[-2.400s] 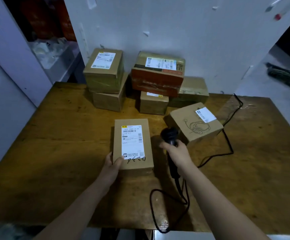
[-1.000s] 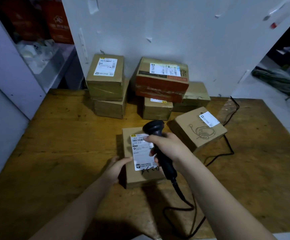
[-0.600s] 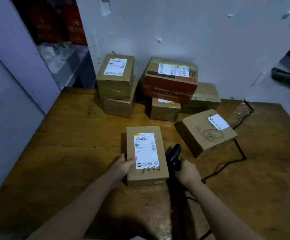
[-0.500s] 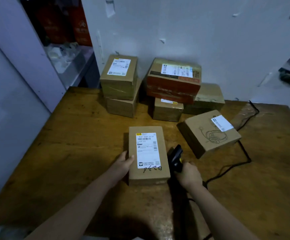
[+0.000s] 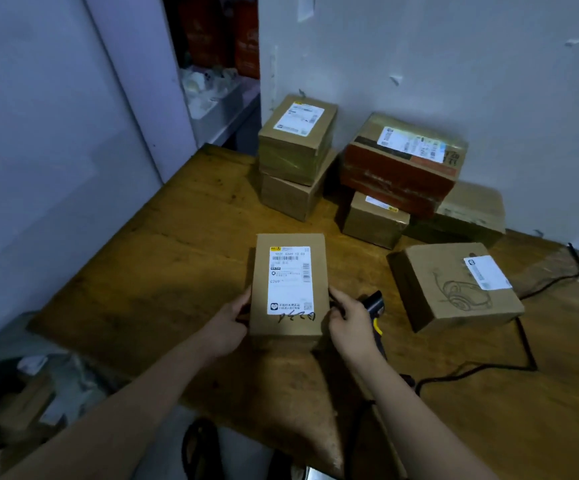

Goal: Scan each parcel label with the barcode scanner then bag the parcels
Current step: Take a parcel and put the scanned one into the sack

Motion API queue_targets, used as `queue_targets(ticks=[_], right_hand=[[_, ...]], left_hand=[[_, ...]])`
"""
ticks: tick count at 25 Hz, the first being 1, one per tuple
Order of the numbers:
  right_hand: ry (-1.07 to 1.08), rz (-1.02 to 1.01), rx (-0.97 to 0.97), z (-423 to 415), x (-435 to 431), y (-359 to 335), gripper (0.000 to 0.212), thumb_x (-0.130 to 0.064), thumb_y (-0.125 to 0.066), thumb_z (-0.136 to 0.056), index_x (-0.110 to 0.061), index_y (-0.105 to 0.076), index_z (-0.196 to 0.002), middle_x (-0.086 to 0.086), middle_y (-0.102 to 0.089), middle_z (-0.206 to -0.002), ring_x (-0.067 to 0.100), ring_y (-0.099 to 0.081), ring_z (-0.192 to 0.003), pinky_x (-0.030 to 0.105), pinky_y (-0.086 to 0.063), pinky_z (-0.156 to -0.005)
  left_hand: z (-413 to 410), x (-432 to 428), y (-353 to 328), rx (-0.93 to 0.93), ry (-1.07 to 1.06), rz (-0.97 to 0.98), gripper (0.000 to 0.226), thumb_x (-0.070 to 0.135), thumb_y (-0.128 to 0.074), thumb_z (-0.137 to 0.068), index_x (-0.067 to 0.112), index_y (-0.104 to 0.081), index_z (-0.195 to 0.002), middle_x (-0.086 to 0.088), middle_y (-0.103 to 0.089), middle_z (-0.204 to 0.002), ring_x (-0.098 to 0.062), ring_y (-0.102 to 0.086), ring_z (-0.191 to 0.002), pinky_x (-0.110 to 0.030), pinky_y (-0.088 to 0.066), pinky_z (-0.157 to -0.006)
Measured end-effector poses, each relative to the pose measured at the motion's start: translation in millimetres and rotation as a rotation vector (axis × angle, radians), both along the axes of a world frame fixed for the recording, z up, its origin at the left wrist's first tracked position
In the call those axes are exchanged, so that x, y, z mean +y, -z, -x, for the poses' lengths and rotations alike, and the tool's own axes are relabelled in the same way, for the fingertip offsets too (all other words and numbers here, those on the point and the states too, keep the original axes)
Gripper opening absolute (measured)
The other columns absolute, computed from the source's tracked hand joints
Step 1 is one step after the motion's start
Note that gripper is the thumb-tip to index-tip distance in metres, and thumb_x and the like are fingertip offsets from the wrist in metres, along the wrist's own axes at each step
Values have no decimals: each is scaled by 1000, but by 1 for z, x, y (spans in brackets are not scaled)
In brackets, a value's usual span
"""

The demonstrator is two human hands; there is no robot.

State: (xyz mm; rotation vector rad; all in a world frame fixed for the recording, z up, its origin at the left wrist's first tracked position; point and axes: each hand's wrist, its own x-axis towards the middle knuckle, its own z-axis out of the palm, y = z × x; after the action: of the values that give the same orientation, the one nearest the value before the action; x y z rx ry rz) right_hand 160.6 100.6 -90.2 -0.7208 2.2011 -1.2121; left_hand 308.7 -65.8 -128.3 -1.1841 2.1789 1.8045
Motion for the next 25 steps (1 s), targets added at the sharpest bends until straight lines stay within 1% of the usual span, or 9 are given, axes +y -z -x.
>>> queue_targets(ticks=[3, 5, 8, 11, 15, 18, 21, 23, 25], right_hand=[[-142, 62, 3, -34, -44, -10, 49, 7, -41, -92, -11, -51, -136, -9, -54, -121, 5, -48, -116, 2, -36, -89], [-283, 73, 7, -72, -85, -18, 48, 8, -41, -91, -9, -51, -135, -8, -54, -122, 2, -46, -114, -7, -31, -81], [-457, 105, -7, -141, -146, -20, 53, 12, -41, -88, -9, -51, -136, -4, -58, -123, 3, -49, -114, 0, -36, -87], [-644, 112, -24, -241, -209, -15, 59, 17, -42, -82, -7, -51, -135, -4, -58, -120, 6, -52, -113, 14, -39, -97], [-864, 18, 10, -390, -274, 13, 50, 14, -40, -84, -7, -60, -126, 1, -64, -115, 14, -58, -112, 14, -44, -93], [-972, -115, -62, -473, -298, 35, 42, 5, -41, -90, -13, -61, -122, 2, -66, -114, 17, -61, -110, 14, -46, -88], [-1048, -178, -42, -539, -318, 43, 43, 1, -42, -92, -15, -56, -129, 4, -66, -120, 22, -59, -115, 25, -45, -95], [-1097, -190, 35, -569, -332, 40, 48, 2, -42, -92, -12, -47, -138, 8, -62, -126, 24, -55, -119, 21, -39, -94], [-1121, -197, 124, -580, -343, 39, 53, 3, -42, -91, -11, -41, -142, 9, -58, -131, 23, -53, -122, 14, -34, -89]], left_hand=[[-58, -16, -24, 74, -171, 24, 83, -19, -45, -82, 29, -25, -147, 11, -45, -131, -11, -40, -128, -25, -36, -104], [-114, -33, -40, 136, -308, 36, 84, -19, -49, -81, 33, -24, -142, 13, -50, -123, -17, -46, -127, -29, -41, -102], [-206, -57, -48, 270, -455, 45, 87, -13, -55, -64, 35, -34, -134, 10, -60, -118, -19, -56, -116, -25, -53, -86], [-323, -82, -39, 355, -687, -24, 82, -12, -57, -67, 28, -47, -138, -10, -63, -128, -30, -60, -115, -48, -48, -95], [-468, -96, -18, 308, -970, -130, 54, -4, -39, -97, 28, -40, -139, 1, -69, -102, -15, -64, -81, -19, -51, -64], [-539, -96, 10, 229, -1072, -140, 53, -3, -34, -98, 36, -32, -134, 8, -69, -75, -3, -58, -57, -16, -44, -54], [-599, -99, 27, 184, -1124, -158, 49, 0, -36, -100, 30, -39, -138, 4, -66, -91, -13, -58, -77, -22, -44, -65], [-628, -113, 29, 134, -1110, -144, 47, 3, -37, -100, 32, -33, -137, 5, -63, -109, -12, -59, -95, -19, -48, -74], [-642, -130, 29, 34, -960, -88, 47, 8, -38, -101, 25, -26, -142, 9, -49, -126, -10, -48, -115, -12, -39, -84]])
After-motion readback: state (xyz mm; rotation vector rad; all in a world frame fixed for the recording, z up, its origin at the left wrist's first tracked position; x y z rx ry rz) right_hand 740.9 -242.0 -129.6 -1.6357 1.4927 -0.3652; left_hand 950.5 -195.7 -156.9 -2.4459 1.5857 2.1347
